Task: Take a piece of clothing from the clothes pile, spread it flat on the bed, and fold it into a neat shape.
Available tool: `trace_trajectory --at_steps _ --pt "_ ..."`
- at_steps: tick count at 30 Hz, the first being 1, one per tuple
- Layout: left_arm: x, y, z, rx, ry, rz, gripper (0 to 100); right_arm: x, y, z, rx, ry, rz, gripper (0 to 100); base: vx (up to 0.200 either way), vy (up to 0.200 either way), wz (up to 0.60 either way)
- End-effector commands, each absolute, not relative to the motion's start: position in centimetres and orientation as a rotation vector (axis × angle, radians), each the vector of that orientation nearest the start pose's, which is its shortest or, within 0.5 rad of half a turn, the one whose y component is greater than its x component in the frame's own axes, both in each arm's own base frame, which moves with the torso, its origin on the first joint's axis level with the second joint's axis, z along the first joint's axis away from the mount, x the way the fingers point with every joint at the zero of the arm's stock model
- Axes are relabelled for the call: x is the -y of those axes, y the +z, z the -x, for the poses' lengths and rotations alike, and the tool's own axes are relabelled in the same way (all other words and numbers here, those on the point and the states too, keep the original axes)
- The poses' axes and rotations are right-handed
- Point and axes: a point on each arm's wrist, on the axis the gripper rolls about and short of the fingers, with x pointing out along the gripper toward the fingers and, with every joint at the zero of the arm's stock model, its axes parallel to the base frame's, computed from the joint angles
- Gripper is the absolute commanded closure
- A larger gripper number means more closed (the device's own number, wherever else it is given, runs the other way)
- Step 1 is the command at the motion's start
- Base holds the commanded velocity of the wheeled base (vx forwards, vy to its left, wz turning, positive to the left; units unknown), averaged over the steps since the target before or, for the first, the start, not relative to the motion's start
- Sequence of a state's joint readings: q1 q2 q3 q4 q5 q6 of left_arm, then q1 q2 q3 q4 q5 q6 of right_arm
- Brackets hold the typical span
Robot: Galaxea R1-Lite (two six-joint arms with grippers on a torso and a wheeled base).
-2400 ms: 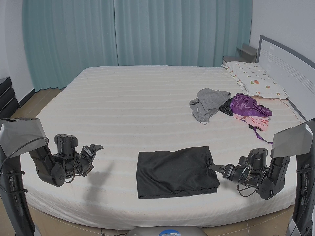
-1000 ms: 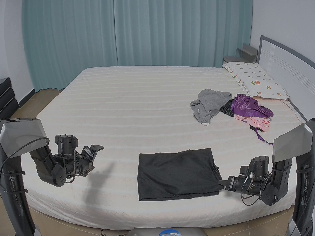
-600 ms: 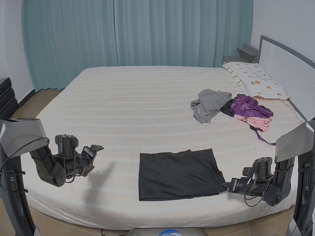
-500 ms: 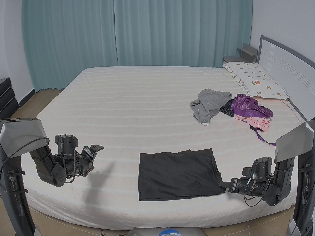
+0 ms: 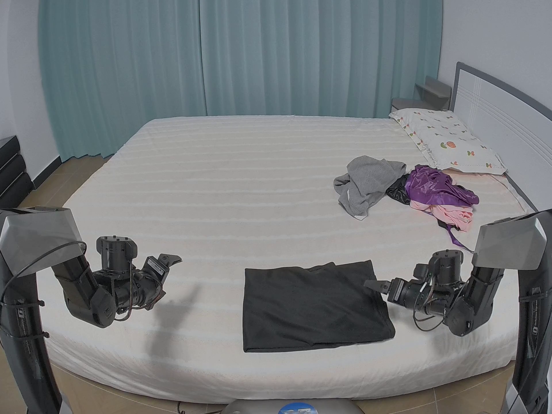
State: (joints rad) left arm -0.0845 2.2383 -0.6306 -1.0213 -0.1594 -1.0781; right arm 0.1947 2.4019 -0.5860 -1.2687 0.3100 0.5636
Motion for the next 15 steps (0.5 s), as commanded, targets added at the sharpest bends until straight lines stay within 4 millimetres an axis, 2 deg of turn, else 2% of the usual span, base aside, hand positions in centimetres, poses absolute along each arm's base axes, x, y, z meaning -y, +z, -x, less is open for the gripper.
trace_trajectory --at_steps 1,3,5,7,15 --pt "3.2 0.1 -33.8 -0.658 0.104 1.063 0 -7.6 -4.3 -38.2 -0.654 0.302 -0.613 0 0.000 0.000 0.00" --pt "3.2 0.1 -33.8 -0.659 0.106 1.061 0 -7.8 -4.4 -39.4 -0.650 0.301 -0.622 0 0.000 0.000 0.00" --pt "3.2 0.1 -33.8 -0.659 0.106 1.061 0 -7.7 -4.4 -39.5 -0.648 0.301 -0.622 0 0.000 0.000 0.00" --pt "3.3 0.1 -33.8 -0.660 0.104 1.060 0 -8.0 -4.7 -40.6 -0.643 0.303 -0.626 0 0.000 0.000 0.00" --pt "3.3 0.1 -33.9 -0.659 0.102 1.060 0 -8.2 -4.9 -41.3 -0.640 0.314 -0.625 0 0.000 0.000 0.00"
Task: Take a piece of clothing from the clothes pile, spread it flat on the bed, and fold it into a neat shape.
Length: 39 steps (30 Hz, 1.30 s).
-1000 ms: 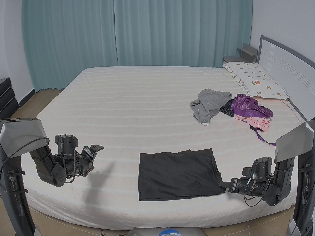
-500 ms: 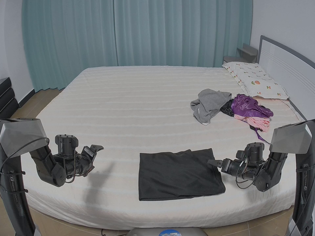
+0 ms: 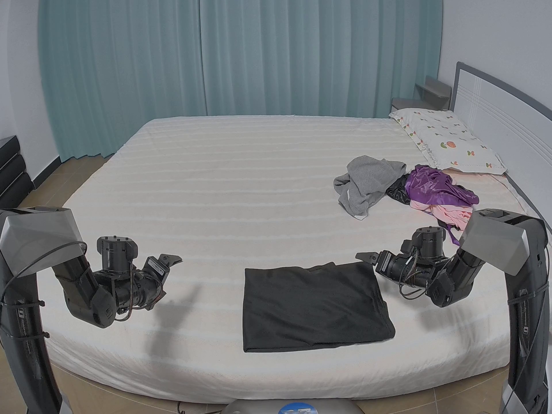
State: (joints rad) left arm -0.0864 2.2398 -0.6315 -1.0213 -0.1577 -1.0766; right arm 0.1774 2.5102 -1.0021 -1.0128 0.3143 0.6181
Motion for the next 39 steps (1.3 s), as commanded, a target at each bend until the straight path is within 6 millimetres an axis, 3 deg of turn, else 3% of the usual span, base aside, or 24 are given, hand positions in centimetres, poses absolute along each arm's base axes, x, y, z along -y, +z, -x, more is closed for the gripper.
trace_trajectory --at_steps 1,4,5,24,28,37,39 --pt "3.3 0.1 -33.9 -0.658 0.103 1.060 0 -8.2 -4.9 -41.4 -0.640 0.314 -0.625 0 0.000 0.000 0.00" --pt "3.3 0.1 -33.9 -0.659 0.102 1.060 0 -8.2 -4.9 -41.6 -0.635 0.316 -0.625 0 0.000 0.000 0.00" --pt "3.3 0.1 -33.9 -0.658 0.103 1.060 0 -8.2 -5.0 -41.6 -0.636 0.314 -0.626 100 0.000 0.000 0.00" --pt "3.6 -0.4 -34.6 -0.651 0.086 1.011 0 -6.7 -4.5 -42.1 -0.606 0.277 -0.637 100 0.000 0.000 0.00" --pt "5.0 -0.3 -35.2 -0.651 0.051 0.998 0 -6.2 -4.5 -42.2 -0.602 0.265 -0.640 100 0.000 0.000 0.00" --pt "10.5 -1.7 -39.0 -0.693 -0.012 0.832 0 -6.0 -4.8 -41.9 -0.614 0.253 -0.642 100 0.000 0.000 0.00" --pt "13.0 -2.4 -39.9 -0.696 -0.023 0.799 0 -6.0 -4.9 -41.9 -0.614 0.253 -0.642 100 0.000 0.000 0.00"
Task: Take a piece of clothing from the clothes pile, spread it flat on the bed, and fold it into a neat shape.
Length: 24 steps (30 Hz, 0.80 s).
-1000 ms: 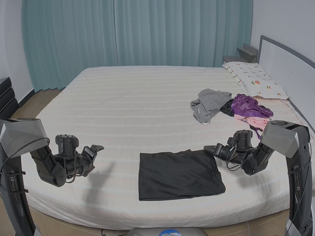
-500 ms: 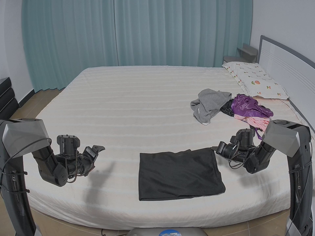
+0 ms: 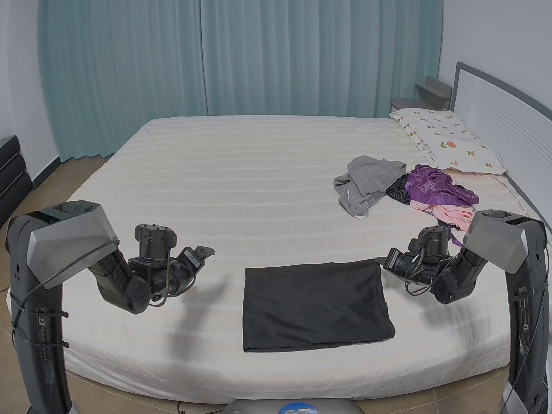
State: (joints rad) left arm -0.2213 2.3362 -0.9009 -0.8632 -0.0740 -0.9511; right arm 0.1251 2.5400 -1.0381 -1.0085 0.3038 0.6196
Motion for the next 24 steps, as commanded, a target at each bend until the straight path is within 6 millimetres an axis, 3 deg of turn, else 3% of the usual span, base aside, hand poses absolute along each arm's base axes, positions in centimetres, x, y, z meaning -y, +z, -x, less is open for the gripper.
trace_trajectory --at_steps 1,7,12,14,24 --pt "13.0 -2.4 -39.9 -0.696 -0.023 0.799 0 -6.0 -4.9 -41.9 -0.614 0.253 -0.642 100 0.000 0.000 0.00" --pt "16.7 -2.6 -41.6 -0.734 -0.064 0.762 0 -6.2 -4.9 -41.9 -0.618 0.254 -0.642 100 0.000 0.000 0.00" --pt "17.4 -3.2 -42.2 -0.742 -0.072 0.753 0 -6.3 -4.9 -41.8 -0.619 0.258 -0.639 100 0.000 0.000 0.00" --pt "17.8 -4.4 -42.4 -0.748 -0.090 0.693 0 -6.4 -4.8 -41.8 -0.616 0.260 -0.640 100 0.000 0.000 0.00" --pt "18.9 -4.8 -43.0 -0.738 -0.106 0.679 0 -6.4 -4.9 -41.8 -0.612 0.249 -0.635 100 0.000 0.000 0.00"
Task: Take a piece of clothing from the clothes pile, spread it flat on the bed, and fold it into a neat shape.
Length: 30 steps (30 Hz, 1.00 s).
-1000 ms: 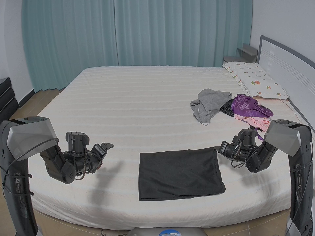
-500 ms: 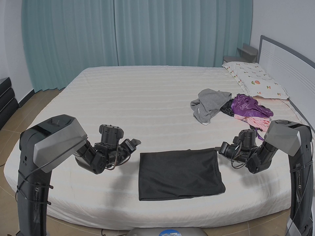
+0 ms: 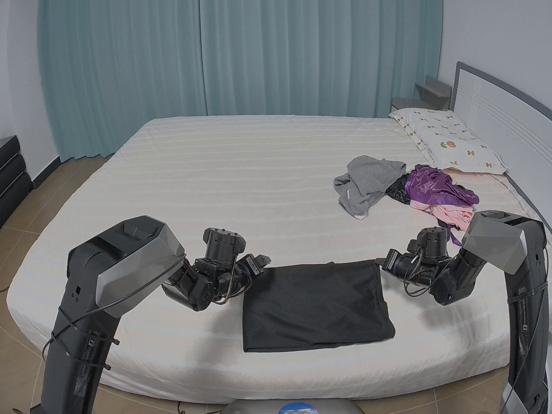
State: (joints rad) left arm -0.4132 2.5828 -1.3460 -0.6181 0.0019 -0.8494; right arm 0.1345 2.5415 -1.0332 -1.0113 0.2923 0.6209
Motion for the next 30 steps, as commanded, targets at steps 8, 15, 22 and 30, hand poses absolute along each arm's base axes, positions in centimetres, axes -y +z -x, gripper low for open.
trace_trajectory --at_steps 8,15,22,30 --pt "19.0 -5.0 -43.8 -0.737 -0.058 0.665 100 -6.5 -4.8 -41.9 -0.605 0.248 -0.634 100 0.000 0.000 0.00" --pt "19.0 -4.7 -44.2 -0.673 -0.013 0.686 100 -6.4 -4.8 -42.3 -0.590 0.239 -0.632 100 0.000 0.000 0.00" --pt "18.7 -4.4 -44.3 -0.652 0.015 0.747 100 -6.5 -5.2 -42.4 -0.592 0.230 -0.629 100 0.000 0.000 0.00" --pt "18.8 -4.6 -44.1 -0.665 0.019 0.735 100 -6.8 -5.5 -43.5 -0.566 0.202 -0.616 100 0.000 0.000 0.00"
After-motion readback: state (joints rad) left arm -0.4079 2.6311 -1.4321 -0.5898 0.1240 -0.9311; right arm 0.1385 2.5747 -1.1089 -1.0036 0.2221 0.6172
